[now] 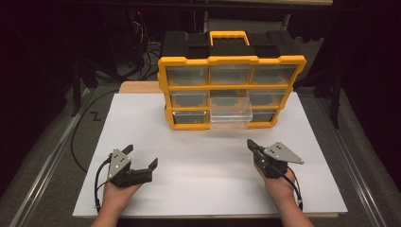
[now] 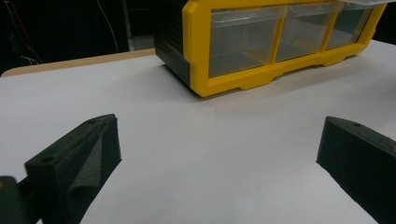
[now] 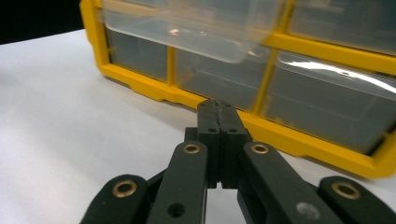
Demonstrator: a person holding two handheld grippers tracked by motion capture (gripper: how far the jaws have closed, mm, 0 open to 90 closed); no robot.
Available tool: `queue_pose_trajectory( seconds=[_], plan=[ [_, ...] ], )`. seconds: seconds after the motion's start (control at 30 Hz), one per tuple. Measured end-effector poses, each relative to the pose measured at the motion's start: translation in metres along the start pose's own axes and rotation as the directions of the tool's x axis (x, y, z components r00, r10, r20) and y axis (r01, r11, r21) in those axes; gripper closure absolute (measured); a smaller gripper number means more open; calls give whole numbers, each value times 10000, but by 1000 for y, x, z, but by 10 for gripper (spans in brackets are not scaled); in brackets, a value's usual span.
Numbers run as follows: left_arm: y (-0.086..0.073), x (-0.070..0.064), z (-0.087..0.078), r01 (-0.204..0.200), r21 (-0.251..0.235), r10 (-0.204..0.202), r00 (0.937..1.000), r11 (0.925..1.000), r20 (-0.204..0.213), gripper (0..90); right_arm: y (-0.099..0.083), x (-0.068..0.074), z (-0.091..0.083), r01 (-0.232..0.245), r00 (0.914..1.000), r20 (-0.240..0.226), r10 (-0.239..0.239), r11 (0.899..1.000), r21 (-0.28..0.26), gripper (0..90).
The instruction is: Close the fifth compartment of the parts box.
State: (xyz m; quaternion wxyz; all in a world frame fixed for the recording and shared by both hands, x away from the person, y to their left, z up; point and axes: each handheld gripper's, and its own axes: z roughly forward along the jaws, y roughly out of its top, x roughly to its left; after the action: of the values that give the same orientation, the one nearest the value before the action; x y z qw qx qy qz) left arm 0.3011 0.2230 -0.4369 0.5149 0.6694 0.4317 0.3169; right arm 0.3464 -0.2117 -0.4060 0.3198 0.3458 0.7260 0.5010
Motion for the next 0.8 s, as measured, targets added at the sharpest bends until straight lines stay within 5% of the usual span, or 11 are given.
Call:
queue_pose_trajectory(
  seconds=[0.8],
  plan=[
    [-1,-2,1,-17,48,17,10000,10000,12,3,19,31,20,287,9977,-596,-325,9976,-635,900]
  ],
)
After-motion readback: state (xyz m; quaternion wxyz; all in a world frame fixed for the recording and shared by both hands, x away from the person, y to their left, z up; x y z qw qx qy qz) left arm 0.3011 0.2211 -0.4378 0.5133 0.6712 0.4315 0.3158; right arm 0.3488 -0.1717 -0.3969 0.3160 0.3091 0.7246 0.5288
